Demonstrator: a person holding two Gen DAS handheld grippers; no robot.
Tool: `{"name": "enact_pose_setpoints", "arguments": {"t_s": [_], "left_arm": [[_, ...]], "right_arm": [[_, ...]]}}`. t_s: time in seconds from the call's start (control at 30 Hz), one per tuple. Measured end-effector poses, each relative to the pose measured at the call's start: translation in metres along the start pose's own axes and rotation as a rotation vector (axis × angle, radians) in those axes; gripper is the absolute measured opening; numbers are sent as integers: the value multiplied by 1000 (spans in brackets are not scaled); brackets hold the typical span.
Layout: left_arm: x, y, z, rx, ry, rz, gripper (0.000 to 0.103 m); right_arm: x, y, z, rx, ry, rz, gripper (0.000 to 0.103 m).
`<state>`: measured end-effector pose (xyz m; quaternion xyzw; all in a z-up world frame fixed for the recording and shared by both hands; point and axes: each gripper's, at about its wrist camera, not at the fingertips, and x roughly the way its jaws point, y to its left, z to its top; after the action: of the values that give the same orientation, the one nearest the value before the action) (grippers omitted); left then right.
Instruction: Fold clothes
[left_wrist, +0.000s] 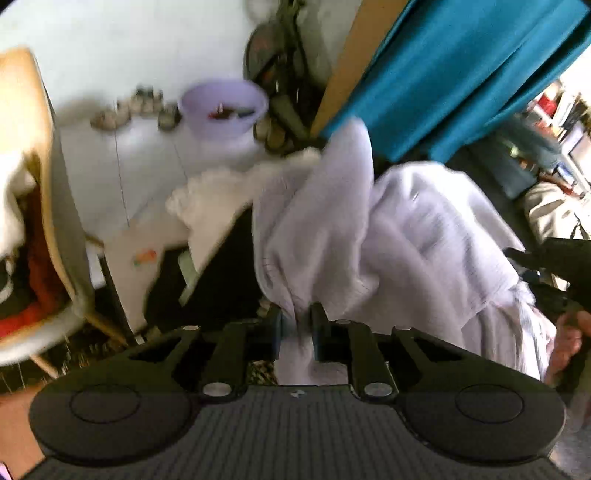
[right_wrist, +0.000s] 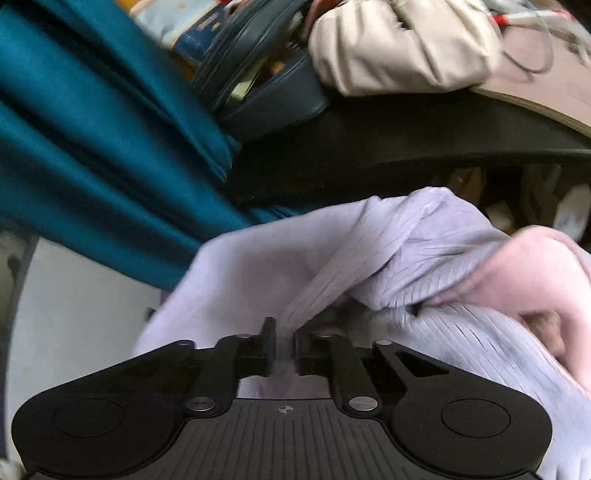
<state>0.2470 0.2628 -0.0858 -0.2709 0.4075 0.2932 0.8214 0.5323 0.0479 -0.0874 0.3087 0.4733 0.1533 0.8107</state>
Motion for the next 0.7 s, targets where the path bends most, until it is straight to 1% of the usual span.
{"name": "enact_pose_setpoints", "arguments": {"t_s": [0.03, 0.1, 0.13, 0.17, 0.2, 0.27, 0.33, 0.37, 0.4, 0.43, 0.5, 0.57, 0.6, 0.63, 0.67, 0.7], "left_arm": [[-12, -1, -2, 26, -53, 28, 11], [-37, -2, -5, 78, -159, 83, 4], [-48, -3, -8, 106, -203, 106, 4], [-57, -2, -10, 132, -226, 109, 4], [-63, -1, -11, 144, -226, 100, 4], [-68, 2, -14, 149, -202, 78, 4], [-65, 6, -14, 156, -138, 38, 4], [-63, 7, -15, 157, -104, 13, 10], [-59, 7, -17, 162, -79, -6, 18], [-58, 3, -20, 182, -68, -19, 25], [-55, -8, -27, 241, -63, -34, 65], [-58, -26, -34, 335, -91, -62, 76], [-59, -37, -37, 387, -111, -78, 83], [-61, -47, -40, 436, -129, -90, 88], [-62, -58, -43, 483, -148, -105, 92], [-63, -68, -46, 531, -167, -124, 92]], "right_arm": [[-13, 1, 0, 15, -36, 24, 7], [-47, 5, 1, -21, -125, 85, 7], [-65, 5, 0, -26, -162, 107, 6], [-81, 2, -1, -16, -191, 136, 6], [-98, -1, -3, -1, -212, 162, 6], [-127, -6, -8, 17, -242, 180, 6], [-157, -15, -21, 1, -282, 179, 6], [-172, -20, -27, -7, -302, 178, 6], [-185, -24, -35, -25, -316, 179, 6], [-197, -28, -44, -44, -330, 179, 6], [-215, -35, -56, -66, -322, 176, 6], [-230, -39, -63, -65, -303, 179, 6], [-238, -41, -67, -64, -293, 181, 6], [-243, -40, -67, -55, -302, 194, 6], [-248, -38, -67, -46, -311, 206, 6], [-252, -35, -66, -35, -323, 227, 6]]}}
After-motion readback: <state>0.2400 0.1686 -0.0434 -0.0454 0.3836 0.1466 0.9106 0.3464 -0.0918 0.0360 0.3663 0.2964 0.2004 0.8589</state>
